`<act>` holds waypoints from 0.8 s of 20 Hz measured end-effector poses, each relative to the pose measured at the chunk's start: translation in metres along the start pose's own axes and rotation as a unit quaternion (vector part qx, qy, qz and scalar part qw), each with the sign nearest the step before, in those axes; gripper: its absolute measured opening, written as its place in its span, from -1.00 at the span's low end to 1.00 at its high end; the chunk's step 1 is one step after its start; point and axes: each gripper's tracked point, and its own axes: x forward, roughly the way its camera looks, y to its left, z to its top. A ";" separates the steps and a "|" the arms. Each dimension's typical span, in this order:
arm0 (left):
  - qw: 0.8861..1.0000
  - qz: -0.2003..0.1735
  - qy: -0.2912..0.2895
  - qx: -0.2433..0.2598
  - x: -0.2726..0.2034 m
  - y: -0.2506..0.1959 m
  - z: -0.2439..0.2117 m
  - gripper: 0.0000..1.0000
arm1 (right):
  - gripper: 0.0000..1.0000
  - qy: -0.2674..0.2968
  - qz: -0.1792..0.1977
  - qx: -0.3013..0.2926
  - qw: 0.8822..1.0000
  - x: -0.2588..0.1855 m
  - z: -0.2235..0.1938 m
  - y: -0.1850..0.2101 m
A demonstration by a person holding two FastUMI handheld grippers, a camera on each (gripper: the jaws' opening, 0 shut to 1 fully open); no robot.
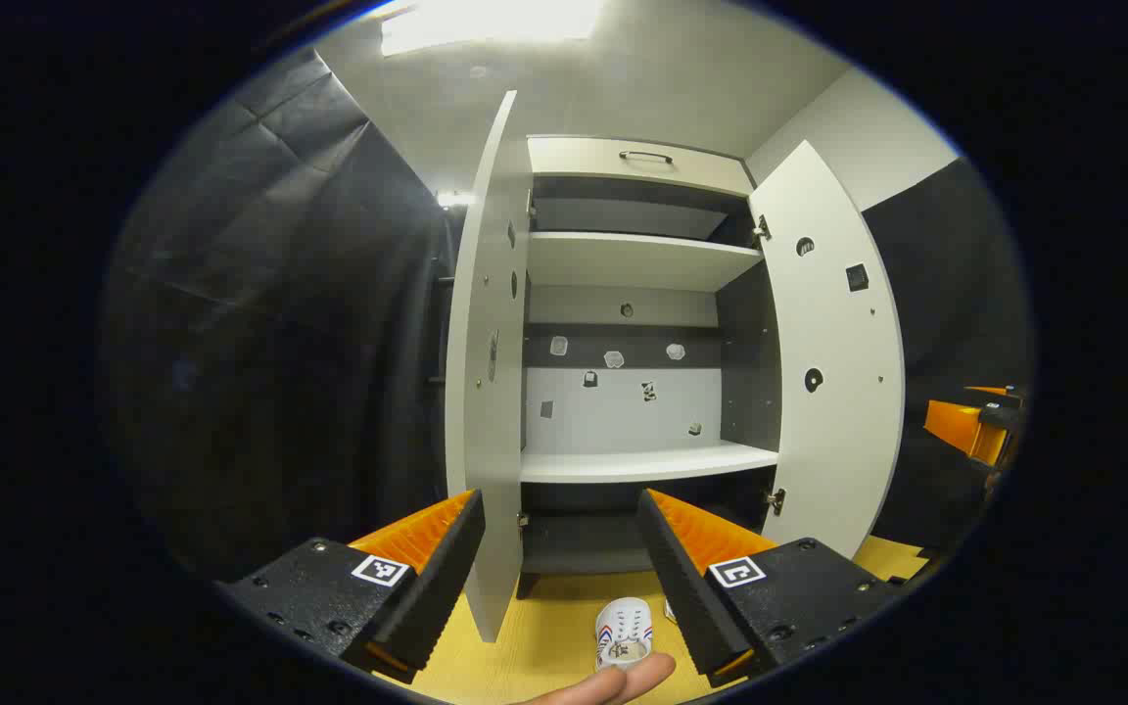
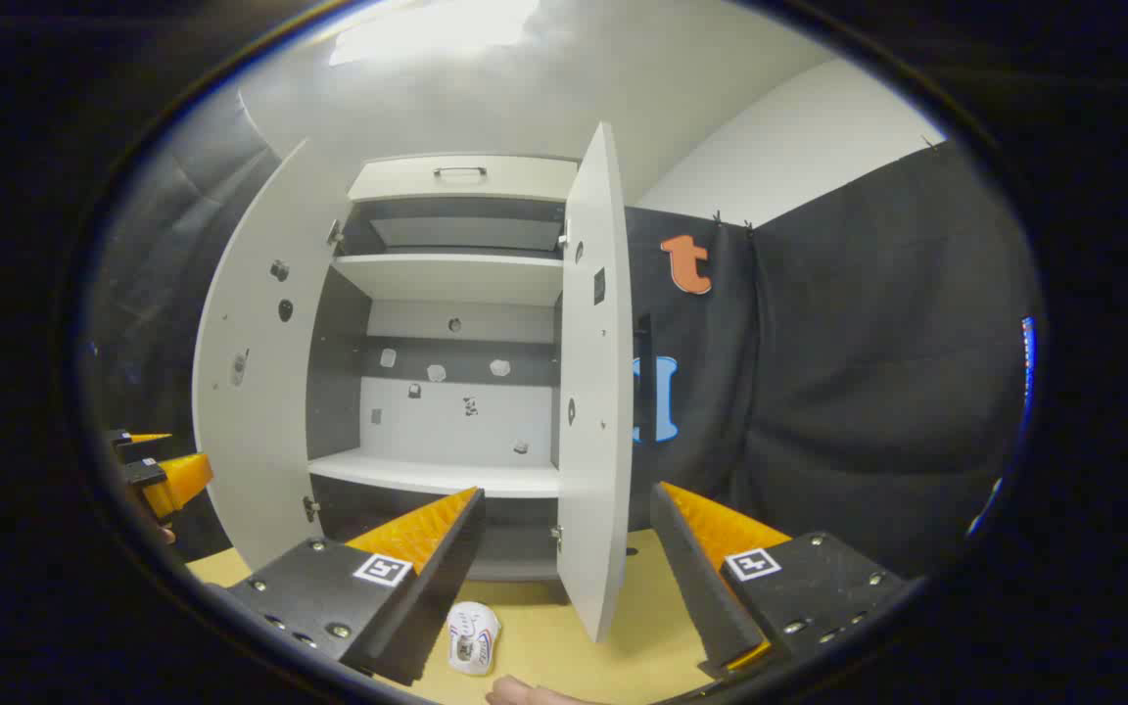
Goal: Grab one shoe with the right hand and put it into the shoe cabinet, grab the other shoe with the left hand and put it into the shoe cabinet; then close the right door with the right hand and the left door with the left hand.
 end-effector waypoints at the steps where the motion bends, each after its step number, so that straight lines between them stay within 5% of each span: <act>1: 1.000 0.000 -0.002 0.002 -0.001 0.000 0.000 0.91 | 0.94 0.002 0.001 0.002 1.000 0.002 -0.001 0.001; 16: 1.000 0.000 0.002 0.004 -0.004 0.001 -0.013 0.91 | 1.00 0.048 0.012 0.011 0.999 0.022 -0.037 0.006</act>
